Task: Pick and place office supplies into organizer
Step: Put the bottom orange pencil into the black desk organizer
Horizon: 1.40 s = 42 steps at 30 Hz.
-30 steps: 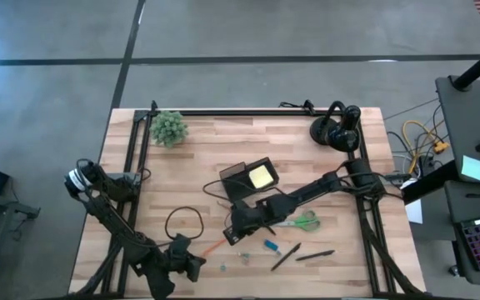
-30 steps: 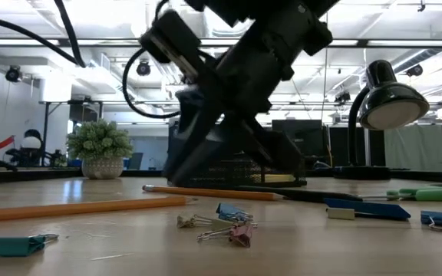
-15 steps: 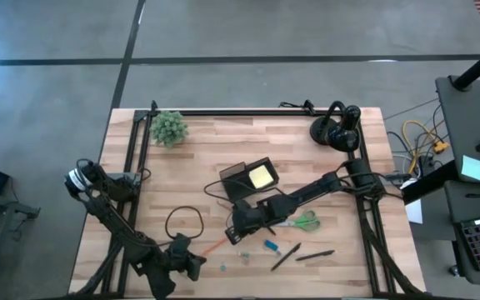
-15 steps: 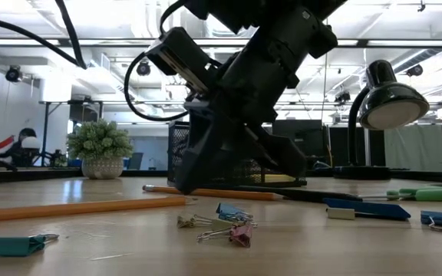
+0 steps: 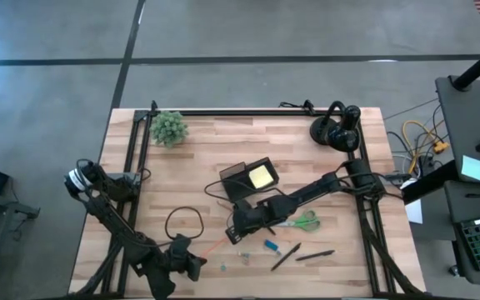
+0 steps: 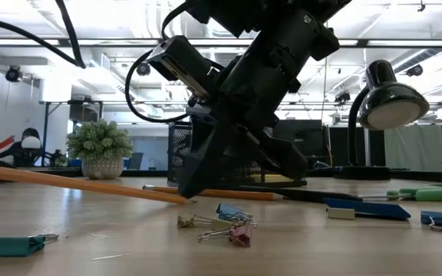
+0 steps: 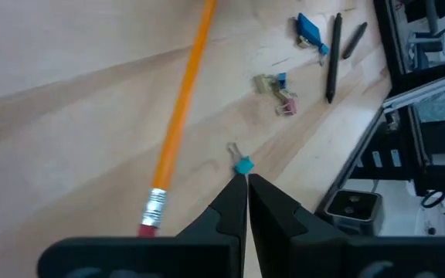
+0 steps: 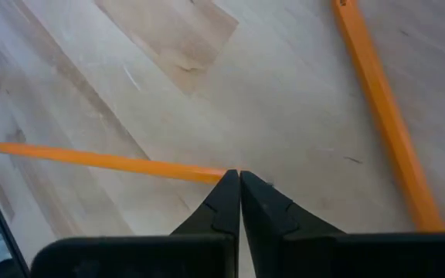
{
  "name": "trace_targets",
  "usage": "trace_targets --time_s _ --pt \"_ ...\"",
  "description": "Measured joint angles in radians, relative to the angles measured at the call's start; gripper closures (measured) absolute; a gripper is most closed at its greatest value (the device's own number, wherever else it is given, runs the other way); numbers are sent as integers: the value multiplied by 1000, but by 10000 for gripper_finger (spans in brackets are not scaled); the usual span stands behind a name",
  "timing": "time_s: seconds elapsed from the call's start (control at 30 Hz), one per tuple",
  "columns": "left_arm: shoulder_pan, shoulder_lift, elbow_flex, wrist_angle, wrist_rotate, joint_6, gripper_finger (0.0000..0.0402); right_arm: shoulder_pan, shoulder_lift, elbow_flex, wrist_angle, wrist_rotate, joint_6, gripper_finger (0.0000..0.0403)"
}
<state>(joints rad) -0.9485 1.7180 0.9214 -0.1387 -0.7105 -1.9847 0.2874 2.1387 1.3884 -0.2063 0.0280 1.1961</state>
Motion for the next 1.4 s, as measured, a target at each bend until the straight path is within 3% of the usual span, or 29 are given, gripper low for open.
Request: trace_targets --time_s 0.23,0.33,0.47,0.57,0.8,0.9,1.23,1.4 --pt "-3 0 58 -62 0 12 402 -4 2 0 0 -1 -1 395" --pt "-2 -3 104 -216 37 25 402 -4 2 0 0 -2 -1 395" --pt "10 -19 202 -516 191 46 398 -4 3 0 6 -7 -1 395" --pt "11 -19 256 -623 238 129 375 -4 4 -1 10 -9 -1 394" --pt "6 -15 257 -578 239 219 273 -4 4 -1 13 -11 -1 394" --pt "0 -12 235 -578 239 231 249 -2 4 -2 16 -13 -2 394" --pt "-7 -7 228 -569 227 323 244 -2 4 -2 27 -11 -2 394" --pt "-7 44 183 -438 230 323 244 -2 4 -2 30 -9 -1 394"
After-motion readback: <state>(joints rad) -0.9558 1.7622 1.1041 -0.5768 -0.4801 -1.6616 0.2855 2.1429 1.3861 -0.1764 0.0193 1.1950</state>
